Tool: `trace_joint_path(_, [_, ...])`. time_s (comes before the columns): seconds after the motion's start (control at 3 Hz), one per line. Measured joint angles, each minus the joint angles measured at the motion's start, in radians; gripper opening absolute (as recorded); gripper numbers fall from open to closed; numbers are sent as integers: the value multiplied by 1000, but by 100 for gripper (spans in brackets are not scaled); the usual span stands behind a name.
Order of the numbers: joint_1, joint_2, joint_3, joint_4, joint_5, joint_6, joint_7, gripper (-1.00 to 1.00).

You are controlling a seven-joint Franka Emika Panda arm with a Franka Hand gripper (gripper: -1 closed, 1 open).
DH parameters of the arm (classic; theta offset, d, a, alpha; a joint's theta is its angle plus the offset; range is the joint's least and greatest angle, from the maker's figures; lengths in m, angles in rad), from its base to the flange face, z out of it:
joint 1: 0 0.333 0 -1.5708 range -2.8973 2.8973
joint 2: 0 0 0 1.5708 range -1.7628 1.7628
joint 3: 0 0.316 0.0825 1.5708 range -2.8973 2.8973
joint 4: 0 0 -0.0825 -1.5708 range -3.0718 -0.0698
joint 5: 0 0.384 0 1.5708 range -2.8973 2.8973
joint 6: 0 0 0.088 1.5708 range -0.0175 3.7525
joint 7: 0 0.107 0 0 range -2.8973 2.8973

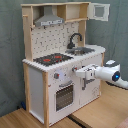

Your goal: Play with the kitchen

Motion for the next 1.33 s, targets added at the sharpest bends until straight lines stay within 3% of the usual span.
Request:
trace_joint_path(0.33, [-71,0,40,59,3,0,10,100])
trace_joint_path(0.67, [-103,0,44,112,8,1,23,100])
trace_joint_path(1.0, [-103,0,43,112,8,0,23,-100])
trace_joint_path(1.33, [-103,0,40,101,14,1,100,-100])
